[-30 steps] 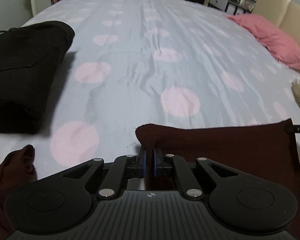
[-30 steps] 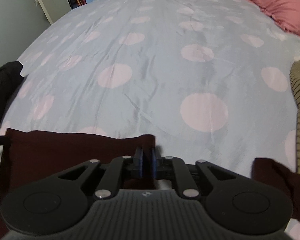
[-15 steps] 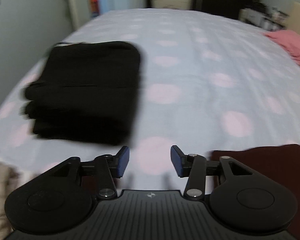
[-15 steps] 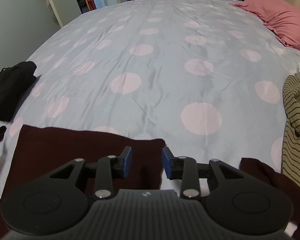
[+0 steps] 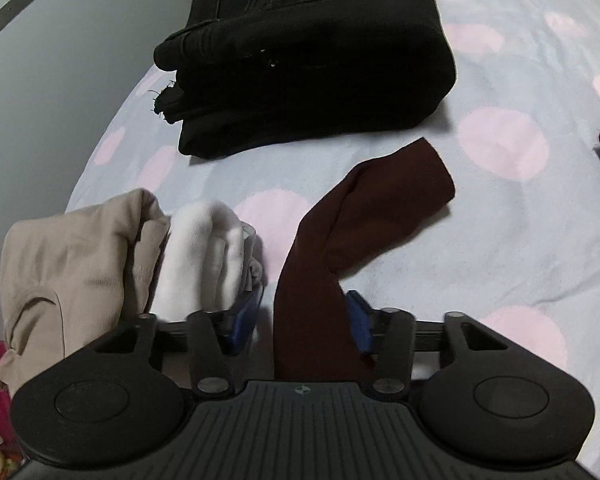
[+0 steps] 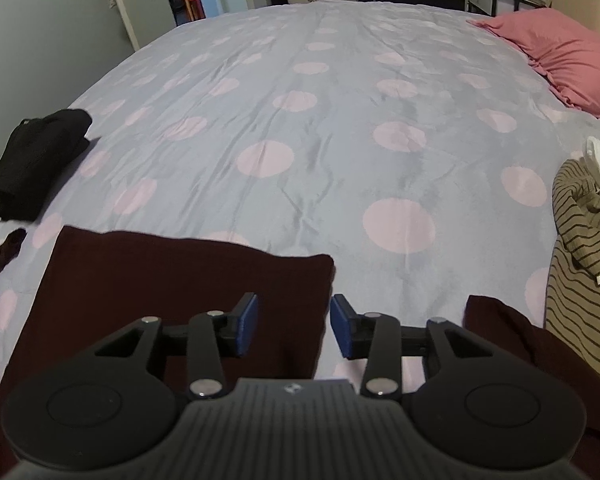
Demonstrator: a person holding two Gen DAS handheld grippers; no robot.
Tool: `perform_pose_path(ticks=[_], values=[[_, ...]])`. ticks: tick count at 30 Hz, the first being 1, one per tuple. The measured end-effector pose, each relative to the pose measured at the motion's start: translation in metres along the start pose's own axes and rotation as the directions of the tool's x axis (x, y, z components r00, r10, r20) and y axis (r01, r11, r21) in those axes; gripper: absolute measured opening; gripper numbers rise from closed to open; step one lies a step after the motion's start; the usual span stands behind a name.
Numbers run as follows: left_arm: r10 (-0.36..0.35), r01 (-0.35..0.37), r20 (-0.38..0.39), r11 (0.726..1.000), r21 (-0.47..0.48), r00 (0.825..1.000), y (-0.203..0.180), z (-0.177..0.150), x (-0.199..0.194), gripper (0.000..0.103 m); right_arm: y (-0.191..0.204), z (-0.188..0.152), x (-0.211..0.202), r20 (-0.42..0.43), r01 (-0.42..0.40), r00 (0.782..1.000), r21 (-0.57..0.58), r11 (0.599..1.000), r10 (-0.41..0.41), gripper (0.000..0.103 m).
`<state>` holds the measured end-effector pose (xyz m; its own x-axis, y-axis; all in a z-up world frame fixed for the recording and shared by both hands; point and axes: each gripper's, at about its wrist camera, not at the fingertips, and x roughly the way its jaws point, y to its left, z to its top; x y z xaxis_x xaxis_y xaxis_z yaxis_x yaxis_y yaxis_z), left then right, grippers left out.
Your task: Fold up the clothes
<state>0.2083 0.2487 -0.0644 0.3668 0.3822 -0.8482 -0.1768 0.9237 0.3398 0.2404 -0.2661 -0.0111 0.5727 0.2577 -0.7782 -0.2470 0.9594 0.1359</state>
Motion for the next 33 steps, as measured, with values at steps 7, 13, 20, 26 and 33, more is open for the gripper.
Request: perform_pose_path(ticks=[7, 13, 20, 26, 33], values=[[-0.103, 0.107, 0.049, 0.990, -0.089, 0.993, 0.014, -0.002, -0.042, 0.011, 0.003, -0.010, -0.022, 0.012, 0.010, 1.000, -0.001, 1.000, -0.010, 0.044], [-0.207, 0.224, 0.138, 0.966, -0.128, 0.969, 0.022, -0.014, -0.110, 0.010, 0.013, -0.027, -0.038, -0.018, -0.004, 1.000, -0.024, 1.000, 0.004, 0.044], [-0.417, 0.459, 0.259, 0.879, -0.127, 0.871, 0.021, -0.033, -0.182, 0.010, 0.035, -0.047, -0.068, -0.032, -0.069, 0.997, -0.069, 0.995, 0.067, 0.044], [-0.573, 0.625, 0.317, 0.775, -0.090, 0.756, -0.006, -0.054, -0.226, 0.010, 0.048, -0.060, -0.090, -0.019, -0.099, 0.995, -0.094, 0.991, 0.098, 0.045], [-0.651, 0.676, 0.300, 0.736, 0.026, 0.697, -0.080, -0.081, -0.250, 0.010, 0.054, -0.074, -0.096, -0.046, -0.178, 0.984, -0.083, 0.981, 0.175, 0.045]])
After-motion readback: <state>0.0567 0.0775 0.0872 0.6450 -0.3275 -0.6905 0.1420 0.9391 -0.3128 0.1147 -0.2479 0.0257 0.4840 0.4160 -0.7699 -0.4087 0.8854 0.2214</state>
